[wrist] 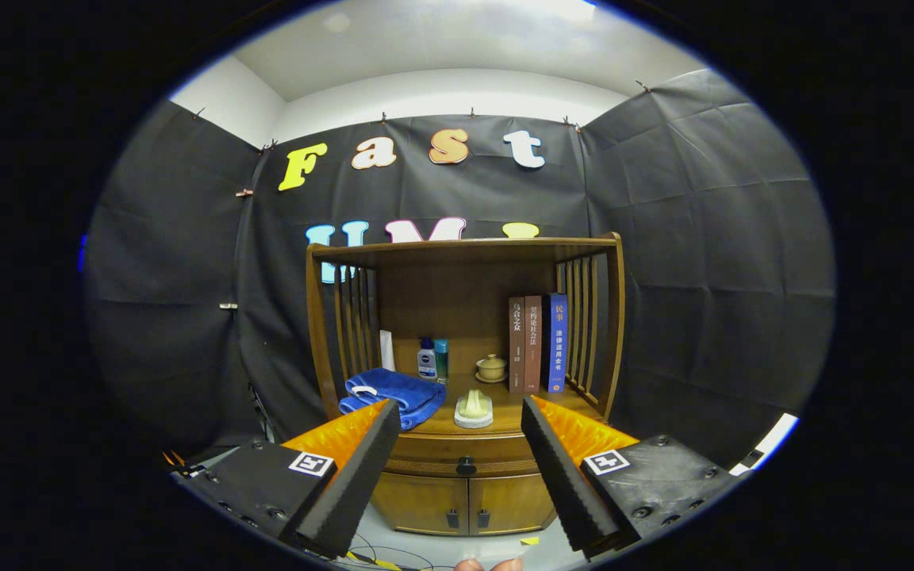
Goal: Pull open the drawer, take out the items inside it, and place them on the countertop above the cabinet.
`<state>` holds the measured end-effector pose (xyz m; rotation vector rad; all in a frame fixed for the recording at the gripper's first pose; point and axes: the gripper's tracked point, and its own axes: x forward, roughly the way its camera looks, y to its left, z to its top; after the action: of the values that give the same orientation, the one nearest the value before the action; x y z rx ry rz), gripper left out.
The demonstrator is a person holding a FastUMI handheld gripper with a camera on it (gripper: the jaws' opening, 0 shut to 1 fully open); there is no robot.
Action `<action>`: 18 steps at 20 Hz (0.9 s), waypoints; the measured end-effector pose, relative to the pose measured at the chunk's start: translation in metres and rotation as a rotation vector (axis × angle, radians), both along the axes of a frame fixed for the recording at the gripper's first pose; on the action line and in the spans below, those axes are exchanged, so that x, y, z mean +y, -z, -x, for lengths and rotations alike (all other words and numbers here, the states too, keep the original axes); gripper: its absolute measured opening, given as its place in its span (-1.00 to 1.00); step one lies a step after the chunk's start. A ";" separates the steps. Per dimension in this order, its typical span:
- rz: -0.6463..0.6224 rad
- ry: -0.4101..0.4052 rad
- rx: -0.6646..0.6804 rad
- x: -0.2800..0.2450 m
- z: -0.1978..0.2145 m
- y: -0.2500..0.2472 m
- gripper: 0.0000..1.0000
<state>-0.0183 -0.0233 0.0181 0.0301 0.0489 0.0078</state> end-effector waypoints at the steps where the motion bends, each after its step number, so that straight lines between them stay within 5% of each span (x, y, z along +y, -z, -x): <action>1: 0.003 0.004 0.004 -0.002 0.000 0.001 0.97; 18: 0.018 0.023 -0.001 -0.012 0.004 0.005 0.97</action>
<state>-0.0222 -0.0354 0.0130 0.0128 0.0473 -0.0154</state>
